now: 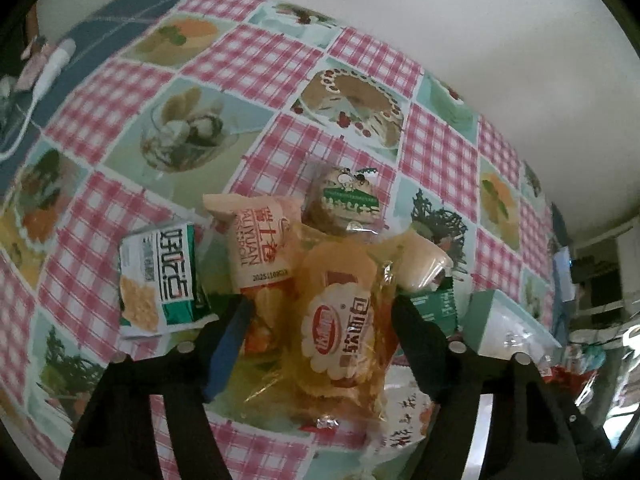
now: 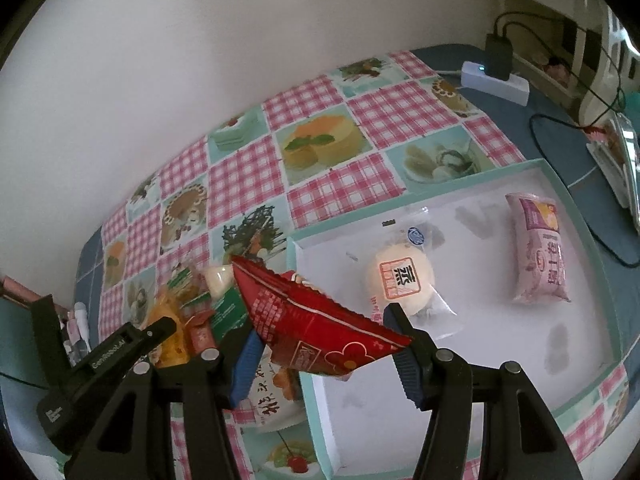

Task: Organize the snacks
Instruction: 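Grasp the yellow bread pack with the left tool while the right tool holds the red pack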

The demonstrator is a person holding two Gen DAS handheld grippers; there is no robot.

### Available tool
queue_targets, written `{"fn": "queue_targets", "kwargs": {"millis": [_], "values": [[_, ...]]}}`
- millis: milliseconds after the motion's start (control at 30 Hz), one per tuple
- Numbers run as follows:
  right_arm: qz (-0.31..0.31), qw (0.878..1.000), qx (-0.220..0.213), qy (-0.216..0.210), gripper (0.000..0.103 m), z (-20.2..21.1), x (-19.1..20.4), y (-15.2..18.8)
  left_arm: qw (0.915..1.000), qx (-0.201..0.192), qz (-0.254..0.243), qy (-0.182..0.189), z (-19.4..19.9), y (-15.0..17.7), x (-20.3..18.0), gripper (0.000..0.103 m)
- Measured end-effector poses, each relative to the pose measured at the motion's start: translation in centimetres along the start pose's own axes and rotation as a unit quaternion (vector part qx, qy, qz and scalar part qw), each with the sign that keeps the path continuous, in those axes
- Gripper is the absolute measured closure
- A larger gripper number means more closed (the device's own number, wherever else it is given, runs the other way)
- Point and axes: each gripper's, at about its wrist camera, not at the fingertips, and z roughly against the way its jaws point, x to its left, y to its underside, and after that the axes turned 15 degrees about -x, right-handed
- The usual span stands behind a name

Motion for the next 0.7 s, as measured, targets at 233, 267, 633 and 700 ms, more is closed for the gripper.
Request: {"fn": "queue_targets", "kwargs": {"millis": [233, 267, 633, 700], "values": [[-0.005, 1.000, 0.008, 0.001, 0.042, -0.1, -0.2, 0.2, 0.9990, -0.007, -0.044, 0.000, 0.6, 0.1, -1.5, 0.055], [-0.005, 1.000, 0.008, 0.001, 0.042, -0.1, -0.2, 0.2, 0.9987, -0.007, -0.050, -0.002, 0.5, 0.2, -1.7, 0.055], [-0.013, 1.000, 0.014, -0.003, 0.041, 0.1, -0.6, 0.1, 0.9967, -0.017, -0.078, -0.016, 0.1, 0.9, -2.4, 0.061], [-0.013, 1.000, 0.010, -0.005, 0.042, 0.4, -0.7, -0.1, 0.9964, -0.021, -0.081, -0.015, 0.5, 0.9, -2.5, 0.062]]}}
